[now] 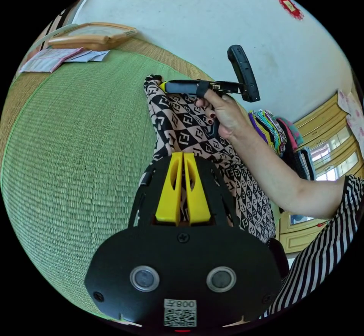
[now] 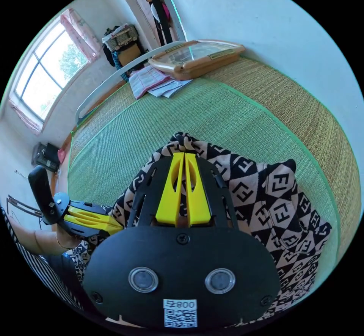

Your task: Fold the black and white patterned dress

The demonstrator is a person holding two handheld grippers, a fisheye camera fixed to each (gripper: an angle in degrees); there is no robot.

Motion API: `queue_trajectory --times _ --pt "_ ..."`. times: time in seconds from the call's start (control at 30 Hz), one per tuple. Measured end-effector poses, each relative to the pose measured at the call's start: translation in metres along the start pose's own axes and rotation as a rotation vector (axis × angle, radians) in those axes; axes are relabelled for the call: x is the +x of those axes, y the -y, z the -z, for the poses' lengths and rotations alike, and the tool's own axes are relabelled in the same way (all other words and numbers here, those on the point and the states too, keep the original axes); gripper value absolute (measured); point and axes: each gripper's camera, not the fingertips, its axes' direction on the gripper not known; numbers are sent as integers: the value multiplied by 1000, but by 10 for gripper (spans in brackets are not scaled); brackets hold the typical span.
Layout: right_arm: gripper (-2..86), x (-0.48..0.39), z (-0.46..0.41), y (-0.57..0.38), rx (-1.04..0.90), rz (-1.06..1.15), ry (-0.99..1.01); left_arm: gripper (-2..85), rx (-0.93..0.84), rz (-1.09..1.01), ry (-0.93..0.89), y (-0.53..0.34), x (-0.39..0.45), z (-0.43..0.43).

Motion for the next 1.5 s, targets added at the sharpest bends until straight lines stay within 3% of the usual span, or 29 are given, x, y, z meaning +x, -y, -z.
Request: queue_trajectory --times 0.23,0.37,0.53,0.73,0.9,1.0,1.1,1.3,1.5 --pt "1 -5 8 -9 -14 -30 59 1 0 5 -22 -21 9 -2" --pt "2 -16 33 -22 62 -45 42 2 56 -47 59 -39 30 13" --pt "2 -11 17 -32 -5 -71 39 2 -54 -66 111 -50 34 -4" --pt "2 -2 41 -62 23 -140 119 2 -42 -63 109 -69 37 -3" --pt "1 -20 105 -146 121 -134 132 1 27 -90 132 -89 50 15" --pt "1 -29 121 -208 119 -191 136 1 -47 -72 176 -97 43 4" --pt "1 -31 104 -255 3 -248 120 1 -65 -36 126 -102 32 3" --pt "1 -30 153 -323 129 -341 173 1 -51 -28 91 -127 33 26" --pt "1 -41 199 -434 66 -449 179 2 -112 -1 13 -168 26 52"
